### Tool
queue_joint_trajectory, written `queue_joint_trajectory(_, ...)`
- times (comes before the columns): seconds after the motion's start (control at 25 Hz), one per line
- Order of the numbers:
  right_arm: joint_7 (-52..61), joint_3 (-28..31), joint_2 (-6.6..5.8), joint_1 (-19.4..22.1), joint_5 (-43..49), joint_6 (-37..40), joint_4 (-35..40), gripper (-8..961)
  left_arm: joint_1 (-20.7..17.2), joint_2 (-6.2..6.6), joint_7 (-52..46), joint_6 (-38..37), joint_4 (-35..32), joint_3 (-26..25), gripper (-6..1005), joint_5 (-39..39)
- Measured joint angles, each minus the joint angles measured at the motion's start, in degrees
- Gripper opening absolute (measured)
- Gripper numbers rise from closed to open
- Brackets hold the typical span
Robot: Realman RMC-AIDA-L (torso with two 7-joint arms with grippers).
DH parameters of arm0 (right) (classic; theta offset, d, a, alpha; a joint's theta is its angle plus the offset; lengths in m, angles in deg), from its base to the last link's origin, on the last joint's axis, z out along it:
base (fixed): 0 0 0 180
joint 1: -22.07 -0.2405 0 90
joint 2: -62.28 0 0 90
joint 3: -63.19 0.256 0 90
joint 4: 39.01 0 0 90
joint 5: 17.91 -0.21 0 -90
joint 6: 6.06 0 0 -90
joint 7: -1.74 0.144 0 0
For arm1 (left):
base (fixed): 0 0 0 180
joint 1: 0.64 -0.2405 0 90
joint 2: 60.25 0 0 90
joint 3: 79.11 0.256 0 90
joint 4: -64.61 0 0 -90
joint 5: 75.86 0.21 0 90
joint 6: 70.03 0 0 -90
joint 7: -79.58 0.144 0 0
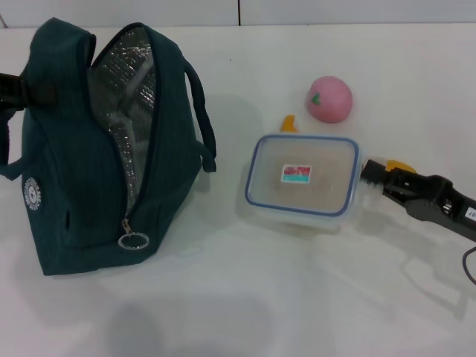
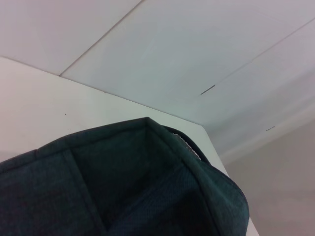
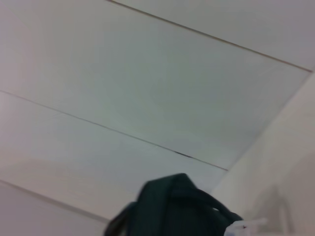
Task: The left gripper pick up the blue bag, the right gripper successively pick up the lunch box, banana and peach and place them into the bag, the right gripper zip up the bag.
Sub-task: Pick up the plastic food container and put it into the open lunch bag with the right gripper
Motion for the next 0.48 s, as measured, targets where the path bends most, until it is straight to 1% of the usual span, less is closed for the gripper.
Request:
queue_joint_trajectory(0.28,0.4,1.2,-0.04,0.1,-1.8,3.3,0.0,98,0.3,-0.07,0.4,0.2,1.3,0.0,43,0.0)
queue_joint_trajectory(0.48,3.0,1.9,-0.05,-0.2,-3.5,6.0,-0.3,98,0.5,-0.09,0.7,0.2,1.4,0.0,43,0.0)
